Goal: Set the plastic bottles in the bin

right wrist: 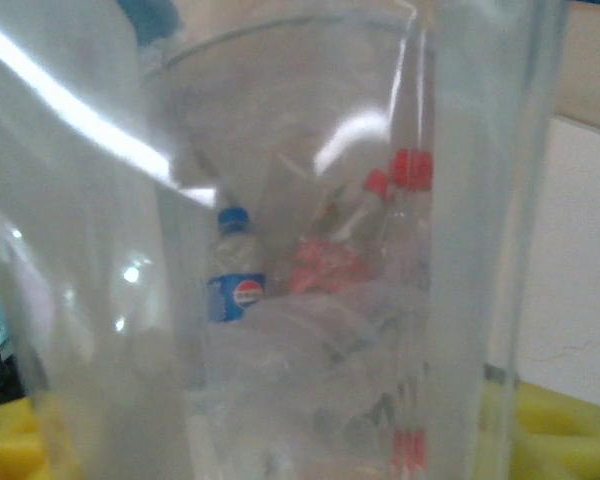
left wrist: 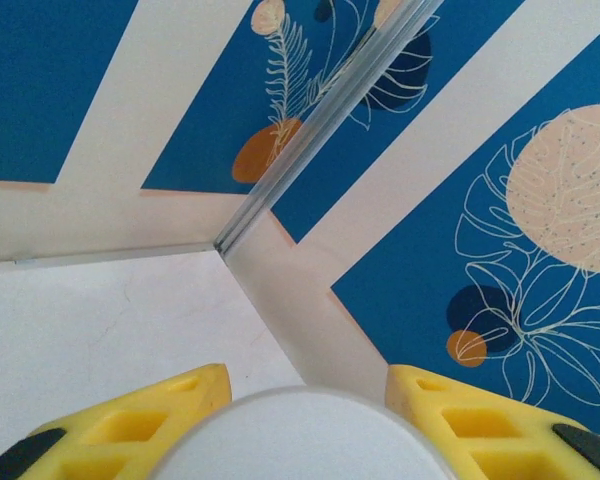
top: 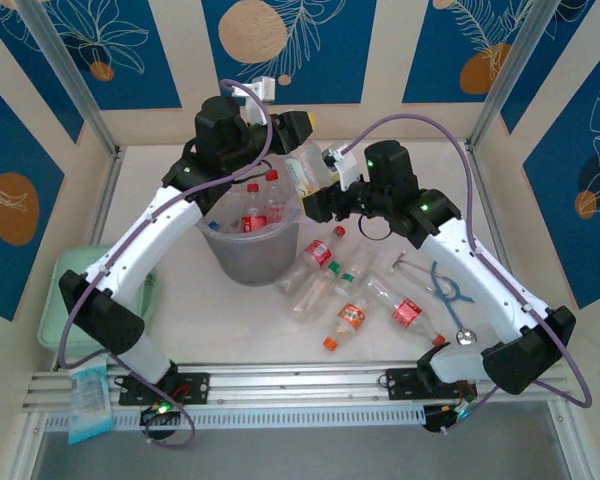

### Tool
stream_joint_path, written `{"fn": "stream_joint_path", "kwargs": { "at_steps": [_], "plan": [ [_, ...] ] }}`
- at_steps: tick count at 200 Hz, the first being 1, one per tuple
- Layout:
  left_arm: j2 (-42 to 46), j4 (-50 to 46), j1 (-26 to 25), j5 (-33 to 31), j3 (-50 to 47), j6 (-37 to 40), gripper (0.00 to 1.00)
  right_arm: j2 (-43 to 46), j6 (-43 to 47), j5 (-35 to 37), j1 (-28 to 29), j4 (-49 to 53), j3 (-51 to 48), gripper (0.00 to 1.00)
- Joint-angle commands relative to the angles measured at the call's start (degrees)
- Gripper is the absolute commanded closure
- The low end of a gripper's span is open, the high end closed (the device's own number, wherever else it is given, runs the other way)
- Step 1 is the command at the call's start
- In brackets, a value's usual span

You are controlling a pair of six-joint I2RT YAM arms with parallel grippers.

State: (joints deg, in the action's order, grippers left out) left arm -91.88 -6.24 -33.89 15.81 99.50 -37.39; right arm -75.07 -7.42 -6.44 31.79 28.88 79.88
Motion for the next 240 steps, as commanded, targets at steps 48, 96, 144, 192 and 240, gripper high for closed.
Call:
{"fn": "stream_joint_path", "kwargs": {
  "at_steps": [48, 96, 144, 192, 240],
  "plan": [
    [10.7, -2.1, 4.4, -10.2, 2.4, 9.3, 0.83, 9.4, -14.2, 2.6, -10.6, -8.2, -7.6, 0.07],
    [12.5, -12.3, 5.9, -24.8, 1.6, 24.3, 0.84, 10.4, -16.2, 1.0, -14.2, -8.0, -9.2, 0.08],
    [10.4, -11.2, 5.9, -25.7, -7.7, 26.9, 0.89, 9.9, -16.4, 0.7, -14.2, -8.0, -9.1, 0.08],
    [9.4, -5.6, 5.7, -24.2, -19.5, 22.3, 0.94, 9.5, -16.0, 0.6, -14.4, -7.7, -9.0, 0.09],
    [9.4, -4.6, 5.6, -24.3, -27.4, 21.6, 0.96, 9.5, -16.1, 0.2, -15.1, -7.9, -9.4, 0.09]
  ]
}}
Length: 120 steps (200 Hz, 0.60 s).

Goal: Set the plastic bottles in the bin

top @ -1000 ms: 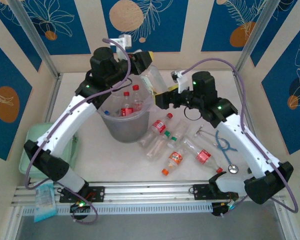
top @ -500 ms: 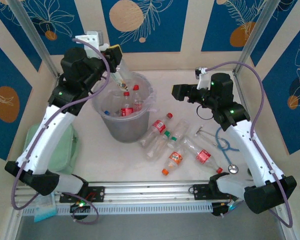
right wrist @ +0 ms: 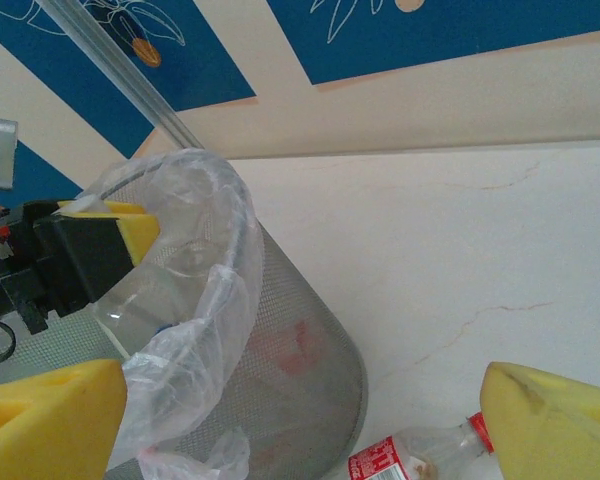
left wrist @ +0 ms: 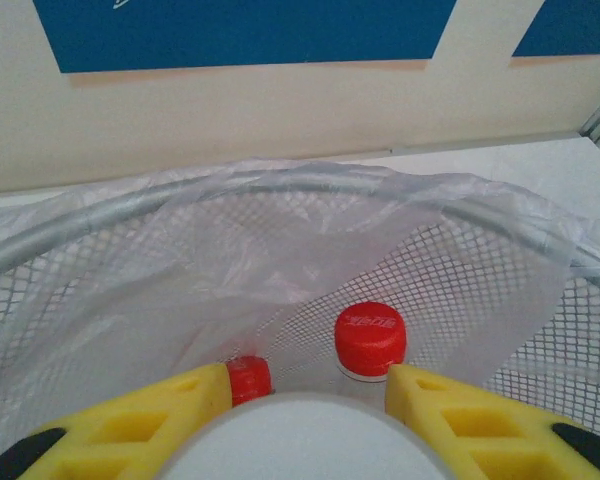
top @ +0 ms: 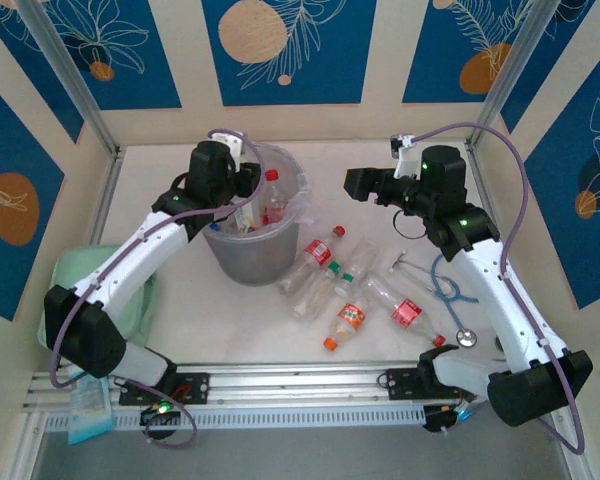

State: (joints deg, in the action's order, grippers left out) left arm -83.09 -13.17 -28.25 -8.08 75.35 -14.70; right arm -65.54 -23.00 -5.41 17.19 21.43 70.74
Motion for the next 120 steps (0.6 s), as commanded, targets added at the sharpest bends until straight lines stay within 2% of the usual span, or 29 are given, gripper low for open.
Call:
{"fn": "stream_joint_path", "kwargs": {
  "at_steps": [1, 59, 90, 100, 120],
  "plan": [
    [0.6, 2.4, -0.1, -0.3, -3.4, -1.2, 0.96, 0.0, -0.6, -0.8, -0.5, -0.5, -0.3, 0.09],
    [-0.6, 5.2, -2.5, -0.8, -11.4, -1.3, 0.95, -1.4, -1.3, -2.2, -1.1, -0.3, -0.2, 0.09],
    [-1.2, 5.7, -3.7, -1.4, -13.9, -2.0, 0.91, -2.0, -1.8, -2.2, -1.5, -0.3, -0.3, 0.09],
    [-1.4, 6.0, -3.8, -1.3, -14.6, -2.5, 0.85, -2.7, -2.1, -2.4, -2.0, 0.4, -0.1, 0.09],
    [-0.7, 6.5, -3.8, -0.6, -14.9, -3.2, 0.62, -4.7, -2.7, -1.4, -2.8, 3.2, 1.2, 0.09]
  ]
}}
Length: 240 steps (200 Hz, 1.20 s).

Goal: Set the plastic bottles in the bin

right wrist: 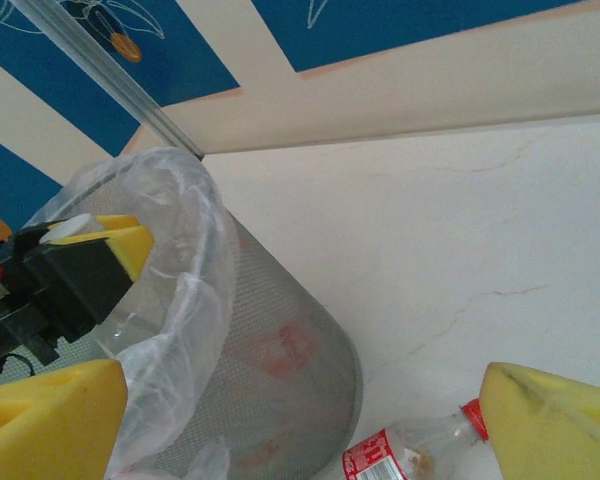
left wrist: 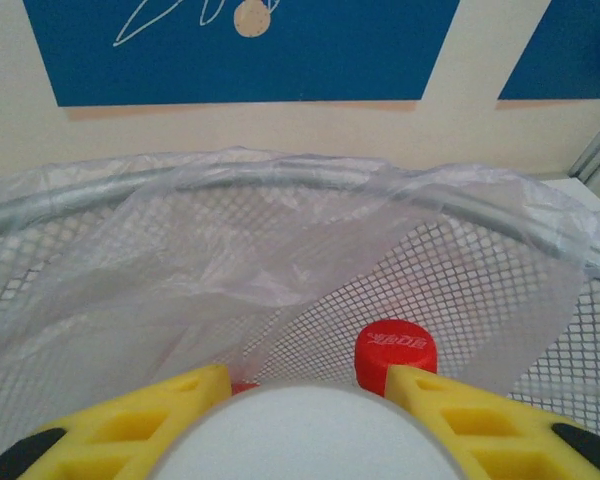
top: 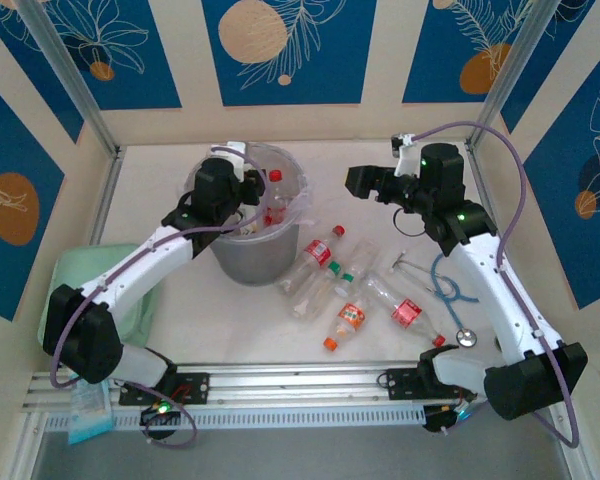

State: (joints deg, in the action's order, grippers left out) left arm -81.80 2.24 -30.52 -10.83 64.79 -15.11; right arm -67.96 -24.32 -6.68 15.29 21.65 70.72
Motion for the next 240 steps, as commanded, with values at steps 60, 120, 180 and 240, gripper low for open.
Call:
{"fn": "stream_joint_path", "kwargs": {
  "at_steps": [60, 120, 180, 240],
  "plan": [
    [3.8, -16.7, -1.6, 0.7, 2.7, -0.7, 0.15, -5.7, -4.1, -0.8, -3.2, 5.4, 2.4, 0.07],
    [10.5, -24.3, -1.6, -1.6, 11.3, 3.6, 0.02, -7.6, -5.9, -1.4, -3.8, 7.6, 3.8, 0.04],
    [15.3, -26.4, -1.6, 1.3, 10.8, -0.2, 0.03, -10.9, -4.8, 1.2, -5.1, 15.2, 6.6, 0.01],
    [17.4, -25.4, -1.6, 9.9, 7.8, -3.9, 0.03, -14.6, 8.8, 11.5, -3.6, 38.2, 5.8, 0.08]
  ]
}}
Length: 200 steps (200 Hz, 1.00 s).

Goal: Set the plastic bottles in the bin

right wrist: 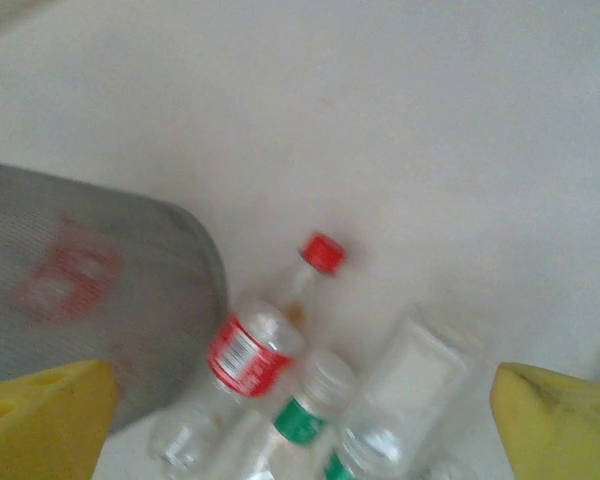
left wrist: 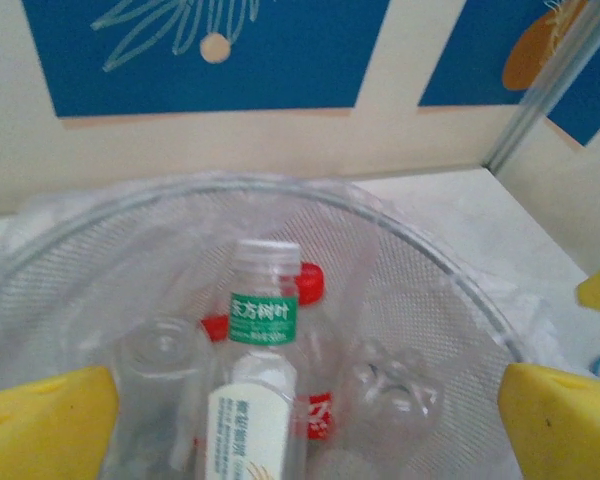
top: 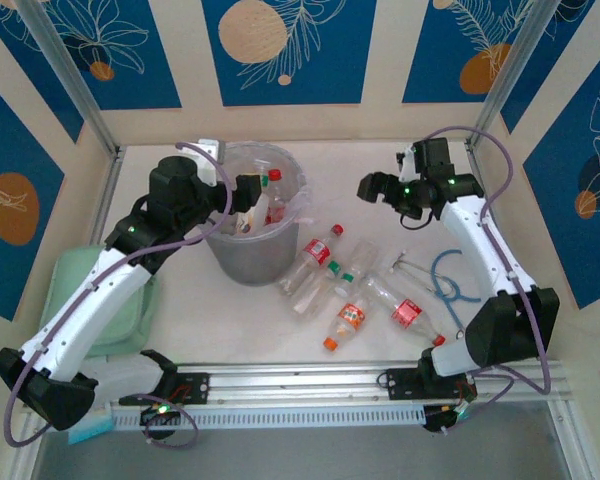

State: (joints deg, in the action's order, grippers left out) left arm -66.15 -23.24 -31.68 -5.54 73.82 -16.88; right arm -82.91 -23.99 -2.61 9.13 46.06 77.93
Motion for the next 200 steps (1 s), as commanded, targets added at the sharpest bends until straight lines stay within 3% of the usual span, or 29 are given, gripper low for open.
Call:
{"fn": "stream_joint_path", "kwargs": {
  "at_steps": [1, 27, 62, 100, 145, 200],
  "plan": [
    [1.8, 0.1, -0.5, 4.6, -1.3, -2.2, 0.03, 0.4, 8.9, 7.9, 2.6, 14.0, -1.6, 0.08],
    [2.3, 3.7, -0.4, 5.0, -3.7, -0.9, 0.03, -0.6, 14.5, 17.8, 4.0, 20.6, -4.5, 0.13],
    [2.1, 3.0, -0.4, 5.4, -3.6, 1.3, 0.01, 0.2, 19.6, 22.5, 5.7, 24.7, -7.4, 0.2],
    [1.9, 4.5, -0.2, 8.5, -5.2, 2.9, 0.0, -1.3, 26.3, 18.2, 5.9, 29.3, -7.3, 0.19],
    [1.4, 6.6, 0.2, 11.2, -6.3, 3.9, 0.0, -4.2, 31.5, 14.7, 6.7, 29.6, -12.3, 0.1],
    [2.2, 8.4, 0.8, 12.4, -8.1, 3.3, 0.01, -6.0, 34.3, 17.2, 9.2, 24.2, -18.1, 0.05]
  ]
}}
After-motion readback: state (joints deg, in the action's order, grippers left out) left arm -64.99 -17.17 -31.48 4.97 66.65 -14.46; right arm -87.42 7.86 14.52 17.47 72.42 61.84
